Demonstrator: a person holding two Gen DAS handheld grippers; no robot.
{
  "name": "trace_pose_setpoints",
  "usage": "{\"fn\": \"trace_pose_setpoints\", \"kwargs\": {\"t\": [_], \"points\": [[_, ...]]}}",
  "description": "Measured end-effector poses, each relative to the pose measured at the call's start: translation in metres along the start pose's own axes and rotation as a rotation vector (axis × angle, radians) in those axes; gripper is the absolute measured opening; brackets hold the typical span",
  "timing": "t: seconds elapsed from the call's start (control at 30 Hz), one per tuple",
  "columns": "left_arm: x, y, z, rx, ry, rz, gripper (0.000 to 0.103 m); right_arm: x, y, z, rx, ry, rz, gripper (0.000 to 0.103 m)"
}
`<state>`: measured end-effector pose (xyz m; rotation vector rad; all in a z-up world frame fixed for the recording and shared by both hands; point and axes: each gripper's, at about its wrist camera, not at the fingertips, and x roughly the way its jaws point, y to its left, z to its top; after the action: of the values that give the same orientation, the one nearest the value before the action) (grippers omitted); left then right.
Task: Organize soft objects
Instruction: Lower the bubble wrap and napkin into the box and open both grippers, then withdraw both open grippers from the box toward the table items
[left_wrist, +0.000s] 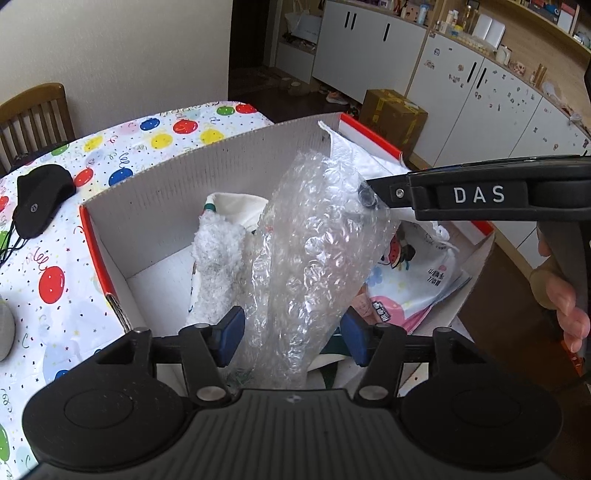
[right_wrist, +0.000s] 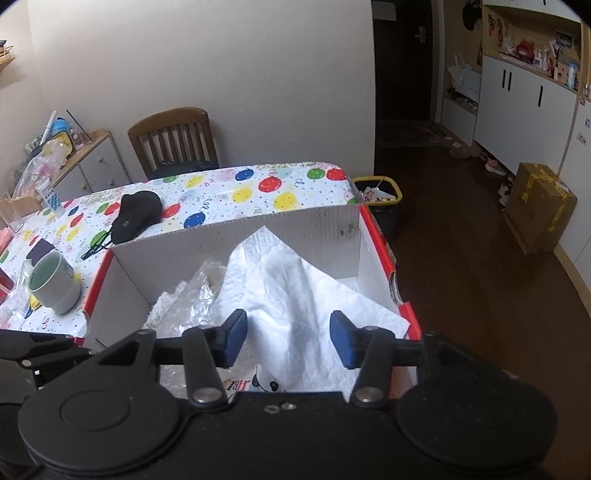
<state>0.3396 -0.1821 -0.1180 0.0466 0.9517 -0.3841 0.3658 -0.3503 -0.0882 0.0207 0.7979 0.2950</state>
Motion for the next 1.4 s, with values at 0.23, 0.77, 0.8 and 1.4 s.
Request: {"fn": "trace_pose_setpoints", "kwargs": {"t": [0.23,0.77,0.8,1.4], "points": [[-0.019,0.001,0.002,-0.015,-0.039,0.005,0.064,-0.019,0.0,0.005,-0.015,-0.041,0.002,0.063],[-0.083,0.021,-0.006,-0.056,-0.149,-0.016,0.072,-0.07,0.008,0.012,-0.017,-0.128,0.033,0.078],[-0.089,0.024,-0.007,-0.059,-0.16,-0.014,0.072,-0.072,0.011,0.013,-0.019,-0.132,0.045,0.079],[-0.17,0.112,-0.046,-0.134,-0.298,0.07,0.088,-0.073,0.127,0.014,-0.064,-0.148,0.218,0.094]]}}
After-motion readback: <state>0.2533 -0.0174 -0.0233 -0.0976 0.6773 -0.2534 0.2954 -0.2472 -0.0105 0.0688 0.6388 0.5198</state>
